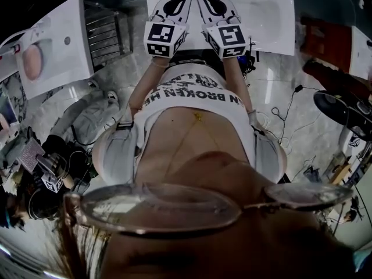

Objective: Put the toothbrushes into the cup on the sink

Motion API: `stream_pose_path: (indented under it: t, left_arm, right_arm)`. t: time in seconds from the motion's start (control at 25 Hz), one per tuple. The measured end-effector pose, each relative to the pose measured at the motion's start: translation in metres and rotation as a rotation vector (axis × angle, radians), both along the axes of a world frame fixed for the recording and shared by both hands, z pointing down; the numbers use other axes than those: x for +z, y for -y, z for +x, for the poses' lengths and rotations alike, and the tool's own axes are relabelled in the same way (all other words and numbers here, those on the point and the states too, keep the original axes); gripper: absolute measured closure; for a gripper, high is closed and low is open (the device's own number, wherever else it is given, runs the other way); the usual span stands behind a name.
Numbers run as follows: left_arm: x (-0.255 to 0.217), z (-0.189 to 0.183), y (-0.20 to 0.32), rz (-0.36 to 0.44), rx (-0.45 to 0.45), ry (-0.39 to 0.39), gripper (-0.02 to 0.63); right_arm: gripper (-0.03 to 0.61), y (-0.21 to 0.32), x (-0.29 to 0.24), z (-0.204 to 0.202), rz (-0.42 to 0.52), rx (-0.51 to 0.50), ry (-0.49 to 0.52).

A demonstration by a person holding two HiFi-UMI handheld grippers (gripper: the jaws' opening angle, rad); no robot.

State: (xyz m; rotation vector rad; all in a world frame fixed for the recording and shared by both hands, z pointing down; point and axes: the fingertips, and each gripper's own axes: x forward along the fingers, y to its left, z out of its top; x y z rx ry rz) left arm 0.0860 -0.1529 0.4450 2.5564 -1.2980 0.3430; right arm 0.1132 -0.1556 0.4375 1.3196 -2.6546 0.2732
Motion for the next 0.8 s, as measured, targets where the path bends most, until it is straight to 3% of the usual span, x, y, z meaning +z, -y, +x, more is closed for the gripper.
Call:
stream_pose_path:
  t: [0.8]
  left_arm:
    - [0.002, -0.013, 0.002, 0.005, -0.030, 0.001, 0.600]
  right_arm:
    - [0.545, 0.000, -0.001, -0.007, 0.003, -0.018, -0.028]
